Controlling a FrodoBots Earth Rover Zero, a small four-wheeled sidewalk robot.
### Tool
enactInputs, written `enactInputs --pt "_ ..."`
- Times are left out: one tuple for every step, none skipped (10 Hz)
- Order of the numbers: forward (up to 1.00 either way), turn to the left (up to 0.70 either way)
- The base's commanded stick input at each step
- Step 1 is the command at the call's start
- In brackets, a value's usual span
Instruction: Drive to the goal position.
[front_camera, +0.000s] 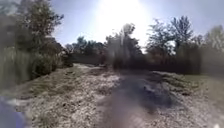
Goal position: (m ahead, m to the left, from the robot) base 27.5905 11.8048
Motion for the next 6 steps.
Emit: enactInputs --pt "0.70 0.35" --pt "0.70 0.35" --pt "0.70 0.19" --pt "0.70 0.00" --pt "0.70 0.00" --pt "0.70 0.00"
